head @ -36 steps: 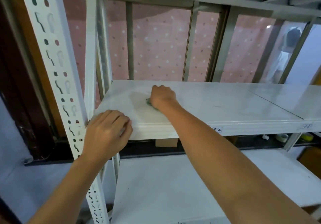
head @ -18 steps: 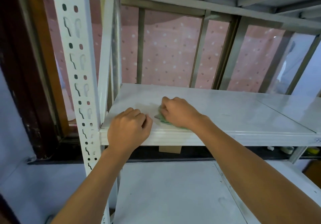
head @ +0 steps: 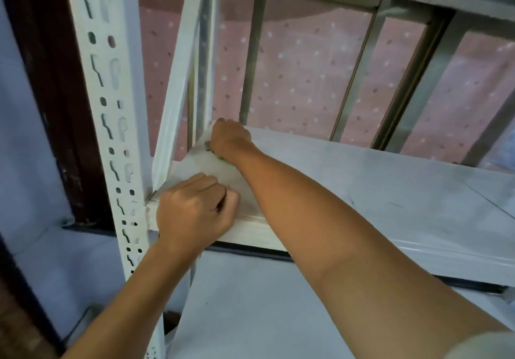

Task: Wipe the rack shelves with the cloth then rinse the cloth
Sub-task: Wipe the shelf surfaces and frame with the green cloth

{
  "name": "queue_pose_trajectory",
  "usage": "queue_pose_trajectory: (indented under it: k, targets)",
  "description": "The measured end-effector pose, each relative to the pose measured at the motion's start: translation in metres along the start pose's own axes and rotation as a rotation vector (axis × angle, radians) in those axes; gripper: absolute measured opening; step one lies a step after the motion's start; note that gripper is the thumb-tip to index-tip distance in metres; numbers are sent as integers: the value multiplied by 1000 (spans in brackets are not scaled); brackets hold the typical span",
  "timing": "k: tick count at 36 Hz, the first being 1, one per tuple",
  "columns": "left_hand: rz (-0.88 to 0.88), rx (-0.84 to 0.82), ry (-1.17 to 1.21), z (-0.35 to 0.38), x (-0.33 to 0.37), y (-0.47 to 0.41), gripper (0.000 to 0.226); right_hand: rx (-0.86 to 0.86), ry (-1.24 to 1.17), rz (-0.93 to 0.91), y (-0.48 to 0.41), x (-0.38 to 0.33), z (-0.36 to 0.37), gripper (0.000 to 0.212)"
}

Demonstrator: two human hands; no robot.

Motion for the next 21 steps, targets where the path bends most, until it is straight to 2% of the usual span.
queue_pose_trajectory:
  k: [5,8,11,15,19,21]
  targets:
    - [-25,-56,-22,4,-3,2,43,74,6,196,3,50,-17,42]
    - [-44,-94,-59,5,-3,-1,44,87,55,306,22,85,-32,38]
    - [-51,-188,-137,10,3,-11,43,88,119,404,49,122,-47,30]
    - [-40,-301,-177,23,29,-27,44,124,175,512,89,159,-66,32]
    - [1,-437,-112,38,55,-31,47,107,176,515,112,174,-75,21]
    - [-10,-486,-99,40,54,-30,46,79,180,454,118,174,-77,25]
Point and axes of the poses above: each hand's wrist, its own y-axis away from the middle knuckle, its own z-axis out of the palm, x = y × z, the point moved 5 cm from there along -y, towards the middle knuckle, and after that the axes turned 8 degrees about -y, right-handed, at the moved point
